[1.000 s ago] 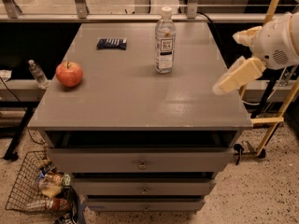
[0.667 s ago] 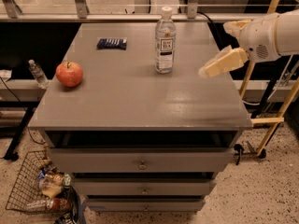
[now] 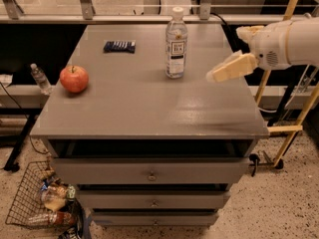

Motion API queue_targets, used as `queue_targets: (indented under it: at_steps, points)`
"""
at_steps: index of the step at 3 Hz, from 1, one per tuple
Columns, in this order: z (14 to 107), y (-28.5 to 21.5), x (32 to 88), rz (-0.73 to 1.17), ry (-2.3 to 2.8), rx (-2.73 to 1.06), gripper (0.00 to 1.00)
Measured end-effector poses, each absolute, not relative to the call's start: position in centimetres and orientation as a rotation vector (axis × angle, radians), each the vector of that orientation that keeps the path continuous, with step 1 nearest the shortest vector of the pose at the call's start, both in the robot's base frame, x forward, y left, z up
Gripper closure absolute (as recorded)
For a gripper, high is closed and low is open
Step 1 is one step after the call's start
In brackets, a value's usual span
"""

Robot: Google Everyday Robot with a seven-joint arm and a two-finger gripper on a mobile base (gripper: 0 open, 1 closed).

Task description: Knock blue plastic bottle over

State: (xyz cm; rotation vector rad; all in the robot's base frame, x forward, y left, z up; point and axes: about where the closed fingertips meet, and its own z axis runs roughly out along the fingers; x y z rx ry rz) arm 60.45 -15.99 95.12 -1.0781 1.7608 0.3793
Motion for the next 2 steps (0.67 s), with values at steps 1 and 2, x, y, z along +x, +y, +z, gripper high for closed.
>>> queue_targets:
  at_steps: [1,2]
  points:
    - [94.4,-14.1,63.5,0.404,1.739,-0.995,0.00]
    - [93.7,-12.1,66.7,0.422,1.712,-0.945,0.00]
